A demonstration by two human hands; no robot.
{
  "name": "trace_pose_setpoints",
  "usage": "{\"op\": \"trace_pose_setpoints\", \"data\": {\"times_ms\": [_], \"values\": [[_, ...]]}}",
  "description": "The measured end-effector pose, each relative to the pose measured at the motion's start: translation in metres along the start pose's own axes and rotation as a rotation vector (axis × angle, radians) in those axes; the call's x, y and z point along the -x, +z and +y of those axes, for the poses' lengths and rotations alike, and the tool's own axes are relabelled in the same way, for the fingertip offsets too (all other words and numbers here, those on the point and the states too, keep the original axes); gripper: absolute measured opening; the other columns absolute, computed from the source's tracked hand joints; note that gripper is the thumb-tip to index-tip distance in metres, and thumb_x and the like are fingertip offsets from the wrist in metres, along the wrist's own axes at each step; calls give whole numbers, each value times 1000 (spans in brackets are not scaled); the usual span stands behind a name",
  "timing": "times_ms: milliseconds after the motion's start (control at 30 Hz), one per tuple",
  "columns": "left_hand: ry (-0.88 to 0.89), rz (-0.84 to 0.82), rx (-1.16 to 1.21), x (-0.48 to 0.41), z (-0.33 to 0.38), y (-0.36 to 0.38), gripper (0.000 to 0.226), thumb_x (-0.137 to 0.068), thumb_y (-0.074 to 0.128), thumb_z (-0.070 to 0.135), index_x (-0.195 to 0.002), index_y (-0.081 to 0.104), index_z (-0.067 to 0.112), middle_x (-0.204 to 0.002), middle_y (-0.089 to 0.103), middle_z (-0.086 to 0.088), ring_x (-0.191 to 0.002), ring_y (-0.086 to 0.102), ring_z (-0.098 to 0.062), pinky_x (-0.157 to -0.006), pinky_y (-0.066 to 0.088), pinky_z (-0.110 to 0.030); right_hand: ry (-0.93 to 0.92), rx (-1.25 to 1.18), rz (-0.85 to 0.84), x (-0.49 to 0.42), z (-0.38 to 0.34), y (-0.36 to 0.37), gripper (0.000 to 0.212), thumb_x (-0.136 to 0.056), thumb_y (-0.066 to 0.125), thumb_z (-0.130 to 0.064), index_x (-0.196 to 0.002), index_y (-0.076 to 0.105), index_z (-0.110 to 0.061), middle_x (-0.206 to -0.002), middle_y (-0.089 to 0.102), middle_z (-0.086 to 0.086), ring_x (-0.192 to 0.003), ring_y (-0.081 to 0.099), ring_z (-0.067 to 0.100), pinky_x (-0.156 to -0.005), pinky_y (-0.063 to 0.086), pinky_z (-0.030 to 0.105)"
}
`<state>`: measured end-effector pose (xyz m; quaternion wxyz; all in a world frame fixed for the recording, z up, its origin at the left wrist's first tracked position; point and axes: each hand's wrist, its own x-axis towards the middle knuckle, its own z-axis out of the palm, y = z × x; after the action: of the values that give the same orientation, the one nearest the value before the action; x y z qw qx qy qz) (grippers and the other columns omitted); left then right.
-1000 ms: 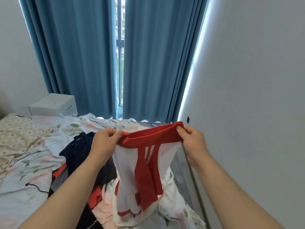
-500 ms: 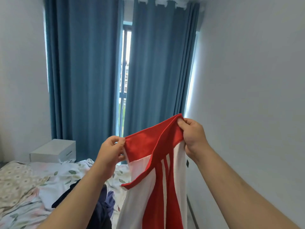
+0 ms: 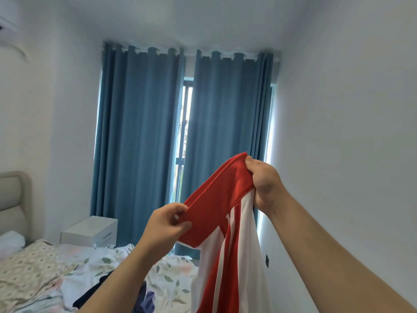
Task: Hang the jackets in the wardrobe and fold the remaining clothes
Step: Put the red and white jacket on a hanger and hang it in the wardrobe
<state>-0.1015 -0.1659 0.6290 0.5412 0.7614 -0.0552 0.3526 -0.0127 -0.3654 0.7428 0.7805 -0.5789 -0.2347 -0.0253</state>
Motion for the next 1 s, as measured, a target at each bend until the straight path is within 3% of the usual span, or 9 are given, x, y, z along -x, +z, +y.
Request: {"op": "trace_pose_setpoints", "data": {"times_ms": [100, 167, 300, 400, 500, 633, 767, 867, 1000], "values": [[-20, 84, 61, -6, 25, 2, 31, -82, 69, -9, -92, 70, 21, -72, 71, -7, -65, 63, -20, -67, 52, -33, -11, 33, 0, 5, -13, -23, 44, -105, 44, -33, -108, 62, 7, -98, 66, 29, -87, 65, 36, -84, 57, 53], [-7, 65, 1, -10, 40, 2, 37, -85, 70, 0, -105, 65, 30, -80, 75, -5, -73, 71, -19, -72, 57, -29, -41, 31, -43, 10, -20, -36, 47, -103, 47, -40, -101, 65, 4, -98, 71, 27, -84, 70, 35, -78, 61, 50], [-98, 64, -53, -12, 67, -6, 17, -88, 72, 11, -77, 76, 22, -77, 75, -3, -69, 71, -15, -63, 56, -25, -113, 79, -237, 17, -31, -47, 44, -77, 77, -39, -95, 66, 0, -85, 72, 17, -74, 71, 28, -64, 59, 38], [-157, 159, -51, -2, 85, -23, 17, -76, 82, 20, -66, 69, 13, -64, 70, -3, -58, 64, -11, -50, 48, -20, -117, -4, -288, 17, -30, -38, 21, -86, 73, -21, -92, 71, -1, -85, 74, 16, -74, 71, 26, -63, 58, 34], [-178, 270, -86, 16, 103, -47, 25, -63, 81, 31, -65, 66, 13, -61, 66, -3, -56, 61, -11, -51, 47, -22, -95, -52, -280, 16, -24, -19, 23, -94, 67, -24, -85, 71, -3, -80, 74, 15, -68, 71, 23, -60, 60, 35], [-187, 421, -125, 41, 117, -82, 27, -80, 80, 17, -68, 57, 11, -59, 61, -2, -57, 56, -15, -51, 43, -24, -64, -63, -334, 26, -11, 21, 33, -95, 64, -33, -85, 70, -2, -80, 72, 19, -68, 69, 27, -67, 61, 47], [-154, 508, -87, 70, 140, -114, 29, -75, 84, 12, -65, 56, 12, -60, 59, -4, -53, 55, -13, -50, 44, -23, 69, -251, -412, 40, -1, 64, 28, -95, 64, -32, -82, 70, -8, -75, 73, 13, -62, 70, 23, -57, 60, 40], [-137, 422, 94, 99, 157, -138, 14, -65, 83, 2, -72, 73, 10, -71, 69, -10, -60, 67, -17, -54, 55, -23, 201, -415, -461, 50, 1, 96, 26, -96, 63, -30, -93, 69, -5, -77, 75, 12, -63, 72, 24, -53, 58, 34], [-226, 352, 234, 142, 153, -166, 19, -72, 67, -4, -87, 78, 1, -84, 73, -20, -71, 73, -25, -63, 60, -32, 318, -487, -537, 68, 1, 142, 35, -97, 60, -36, -107, 66, -3, -93, 75, 18, -74, 75, 30, -59, 59, 38]]}}
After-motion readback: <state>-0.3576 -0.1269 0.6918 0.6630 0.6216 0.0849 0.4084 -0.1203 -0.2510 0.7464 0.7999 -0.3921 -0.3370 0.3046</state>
